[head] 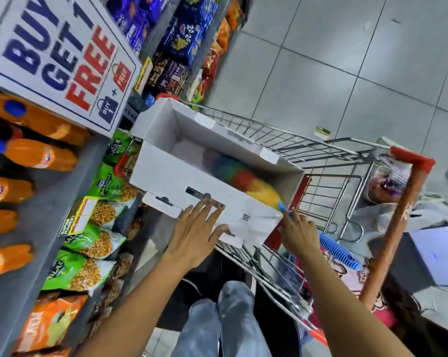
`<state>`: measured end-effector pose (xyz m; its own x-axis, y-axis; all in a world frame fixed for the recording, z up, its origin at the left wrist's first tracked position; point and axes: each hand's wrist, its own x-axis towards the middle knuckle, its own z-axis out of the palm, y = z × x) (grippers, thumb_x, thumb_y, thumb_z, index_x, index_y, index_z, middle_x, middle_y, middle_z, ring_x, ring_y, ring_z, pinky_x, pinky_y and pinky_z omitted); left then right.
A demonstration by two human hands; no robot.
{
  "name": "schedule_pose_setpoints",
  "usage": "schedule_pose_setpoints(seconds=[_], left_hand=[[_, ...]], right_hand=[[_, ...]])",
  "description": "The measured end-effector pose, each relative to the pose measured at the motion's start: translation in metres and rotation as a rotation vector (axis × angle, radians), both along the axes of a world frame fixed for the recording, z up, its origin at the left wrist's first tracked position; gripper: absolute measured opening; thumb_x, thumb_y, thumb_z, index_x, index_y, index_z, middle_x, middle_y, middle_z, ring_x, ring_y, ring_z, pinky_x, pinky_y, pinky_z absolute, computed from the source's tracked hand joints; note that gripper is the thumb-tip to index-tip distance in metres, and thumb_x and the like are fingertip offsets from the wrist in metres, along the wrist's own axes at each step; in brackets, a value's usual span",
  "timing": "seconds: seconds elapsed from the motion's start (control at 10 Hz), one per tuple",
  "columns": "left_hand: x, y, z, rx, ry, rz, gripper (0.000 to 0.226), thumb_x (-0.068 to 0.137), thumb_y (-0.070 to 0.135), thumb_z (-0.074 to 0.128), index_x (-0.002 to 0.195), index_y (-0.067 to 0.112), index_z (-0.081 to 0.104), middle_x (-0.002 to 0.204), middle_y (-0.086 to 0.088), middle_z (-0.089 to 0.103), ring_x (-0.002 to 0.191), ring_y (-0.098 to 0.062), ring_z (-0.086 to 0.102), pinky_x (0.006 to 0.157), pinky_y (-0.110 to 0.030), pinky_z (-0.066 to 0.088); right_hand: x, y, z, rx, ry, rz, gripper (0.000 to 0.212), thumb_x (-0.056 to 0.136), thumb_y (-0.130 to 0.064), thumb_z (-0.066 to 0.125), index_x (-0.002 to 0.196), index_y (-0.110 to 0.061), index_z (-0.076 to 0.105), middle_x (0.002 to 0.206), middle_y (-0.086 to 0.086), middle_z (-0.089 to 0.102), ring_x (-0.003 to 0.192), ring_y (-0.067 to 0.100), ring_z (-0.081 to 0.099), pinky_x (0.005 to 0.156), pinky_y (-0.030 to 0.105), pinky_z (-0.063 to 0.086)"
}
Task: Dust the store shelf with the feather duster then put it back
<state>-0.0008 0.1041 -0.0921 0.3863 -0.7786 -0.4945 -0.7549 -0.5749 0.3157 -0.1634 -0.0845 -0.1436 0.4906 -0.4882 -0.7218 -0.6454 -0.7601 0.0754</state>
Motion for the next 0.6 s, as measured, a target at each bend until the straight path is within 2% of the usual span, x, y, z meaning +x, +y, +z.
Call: schedule_pose_setpoints(seconds=[0.1,0.2,0.4,0.6], left_hand=[[0.003,-0.001,-0.001,0.036,0.003,-0.003,0.056,0.095,0.049,0.019,0.144,0.022,0.020,0.157,-0.003,0.016,0.145,-0.015,0.005,0.117,-0.034,0.003],[0.004,-0.002,0.001,0.050,-0.020,-0.021,0.057,0.095,0.051,0.018,0.145,0.023,0.018,0.158,-0.003,0.013,0.145,-0.016,0.004,0.117,-0.035,0.000],[0.008,-0.006,0.011,0.024,-0.058,-0.023,0.057,0.094,0.052,0.015,0.145,0.026,0.014,0.158,0.000,0.012,0.145,-0.015,0.001,0.117,-0.037,-0.002],[0.023,-0.004,0.037,-0.022,-0.117,0.013,0.057,0.094,0.050,0.015,0.145,0.024,0.014,0.158,-0.002,0.012,0.145,-0.016,0.004,0.117,-0.037,-0.002]], right_hand=[[-0.005,0.003,-0.001,-0.007,0.013,0.030,0.059,0.100,-0.034,0.031,0.150,-0.008,0.011,0.156,0.013,0.022,0.141,0.028,0.024,0.113,0.042,0.026],[-0.008,0.008,-0.003,-0.008,0.034,0.044,0.062,0.101,-0.038,0.026,0.150,-0.005,0.006,0.159,0.013,0.007,0.146,0.026,0.008,0.118,0.041,0.014],[0.003,0.010,-0.001,0.029,-0.052,-0.060,0.062,0.100,-0.046,0.020,0.150,-0.011,0.013,0.160,0.009,0.011,0.147,0.023,0.009,0.119,0.040,0.011],[0.038,0.022,0.024,0.041,-0.341,-0.280,0.062,0.098,-0.052,0.022,0.149,-0.017,0.020,0.158,0.008,0.019,0.144,0.024,0.019,0.116,0.042,0.016]])
